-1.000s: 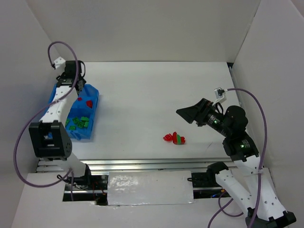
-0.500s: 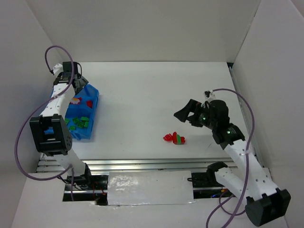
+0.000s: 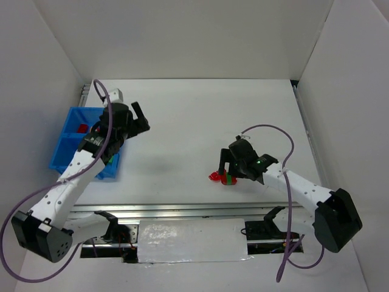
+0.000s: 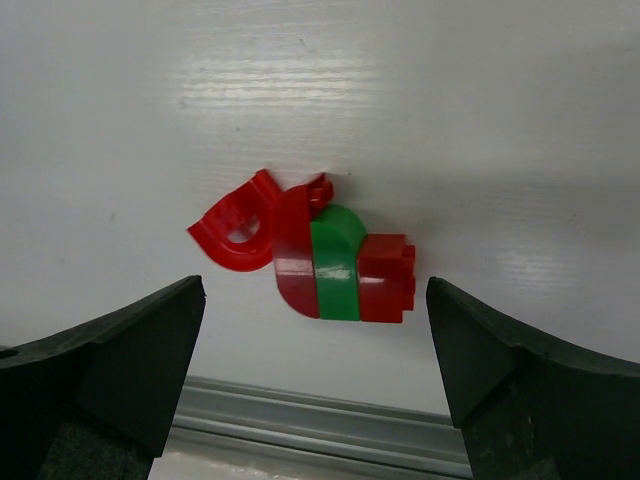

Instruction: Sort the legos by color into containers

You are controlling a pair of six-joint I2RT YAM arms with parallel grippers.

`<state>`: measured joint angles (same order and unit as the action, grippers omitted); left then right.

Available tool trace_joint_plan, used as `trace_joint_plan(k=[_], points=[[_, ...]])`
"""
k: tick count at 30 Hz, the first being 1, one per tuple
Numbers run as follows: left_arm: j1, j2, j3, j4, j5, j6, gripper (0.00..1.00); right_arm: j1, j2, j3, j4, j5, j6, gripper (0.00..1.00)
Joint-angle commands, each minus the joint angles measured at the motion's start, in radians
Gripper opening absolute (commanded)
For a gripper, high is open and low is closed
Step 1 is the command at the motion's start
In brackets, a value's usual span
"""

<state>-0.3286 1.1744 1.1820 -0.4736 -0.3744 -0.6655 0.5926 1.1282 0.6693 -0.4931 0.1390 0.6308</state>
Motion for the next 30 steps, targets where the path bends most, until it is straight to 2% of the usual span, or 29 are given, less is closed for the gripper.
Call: trace_joint_plan(k=[1,4,6,10,12,13,15,19,20,21,22,23,28,30], points=[[-0.061,-0.094,-0.108,0.024,0.060,0.043,0.99,0.019,0.074,0.019,0.024,0.079,-0.005,0.98],[-0.104,-0.146,-0.151,0.017,0.100,0.066,1.00,0.021,0.154,0.039,0.019,0.070,-0.013,0.92],[-0.121,-0.171,-0.169,0.012,0.103,0.075,1.00,0.023,0.182,0.041,0.034,0.047,-0.016,0.83],[-0.130,-0.194,-0.217,0.009,0.104,0.090,1.00,0.026,0.185,0.023,0.050,0.047,0.004,0.76],[-0.132,-0.197,-0.231,0.013,0.111,0.092,0.99,0.026,0.186,0.015,0.059,0.040,0.006,0.69],[-0.135,-0.196,-0.243,0.021,0.127,0.092,0.99,0.024,0.188,0.015,0.059,0.042,0.010,0.60],[-0.135,-0.185,-0.254,0.041,0.149,0.090,0.99,0.026,0.191,0.012,0.064,0.045,0.014,0.52],[-0.138,-0.167,-0.288,0.070,0.206,0.076,1.00,0.027,0.200,0.022,0.057,0.053,0.012,0.49],[-0.139,-0.167,-0.297,0.082,0.251,0.069,1.00,0.027,0.199,0.026,0.053,0.059,0.015,0.41],[-0.148,-0.165,-0.306,0.117,0.276,0.064,0.99,0.026,0.191,0.029,0.048,0.066,0.017,0.40],[-0.158,-0.163,-0.321,0.133,0.291,0.058,1.00,0.026,0.183,0.029,0.047,0.082,0.021,0.32],[-0.173,-0.160,-0.326,0.147,0.301,0.047,0.99,0.026,0.173,0.030,0.045,0.088,0.023,0.29],[-0.299,-0.111,-0.305,0.170,0.243,0.015,1.00,0.027,0.070,0.052,0.025,0.114,0.030,0.26],[-0.328,-0.096,-0.320,0.213,0.294,-0.008,0.99,0.026,0.007,0.064,0.007,0.113,0.027,0.25]])
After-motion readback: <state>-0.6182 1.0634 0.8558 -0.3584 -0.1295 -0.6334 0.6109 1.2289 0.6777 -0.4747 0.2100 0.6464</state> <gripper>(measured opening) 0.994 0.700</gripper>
